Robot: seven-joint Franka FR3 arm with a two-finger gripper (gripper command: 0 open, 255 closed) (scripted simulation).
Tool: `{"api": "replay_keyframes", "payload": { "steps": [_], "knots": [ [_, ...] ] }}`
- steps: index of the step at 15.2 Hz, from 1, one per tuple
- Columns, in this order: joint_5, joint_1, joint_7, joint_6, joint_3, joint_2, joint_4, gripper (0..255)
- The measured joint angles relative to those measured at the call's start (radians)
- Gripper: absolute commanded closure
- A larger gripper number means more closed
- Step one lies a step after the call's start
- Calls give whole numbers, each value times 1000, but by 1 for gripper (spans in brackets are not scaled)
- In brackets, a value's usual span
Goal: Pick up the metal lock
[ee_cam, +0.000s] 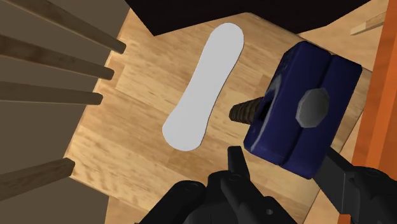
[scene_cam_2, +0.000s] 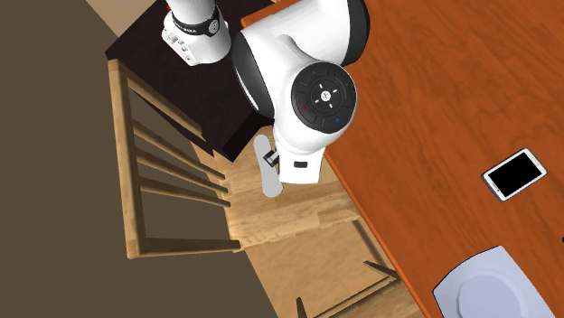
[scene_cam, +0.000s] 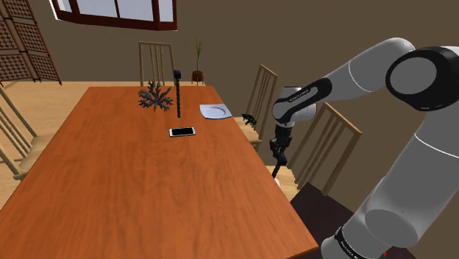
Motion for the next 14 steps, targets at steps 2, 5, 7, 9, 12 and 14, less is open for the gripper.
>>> {"api": "replay_keyframes", "payload": {
  "steps": [2,5,7,9,12,14],
  "knots": [
    [-8,0,5,-24,-1,-16,9,255],
    [-21,2,17,-65,-1,-48,19,255],
    [-30,1,22,-92,-3,-70,26,255],
    [-38,1,29,-118,-2,-90,33,255],
    [-48,0,36,-158,-2,-116,48,255],
    [-53,1,43,-180,0,-133,54,255]
  ]
}}
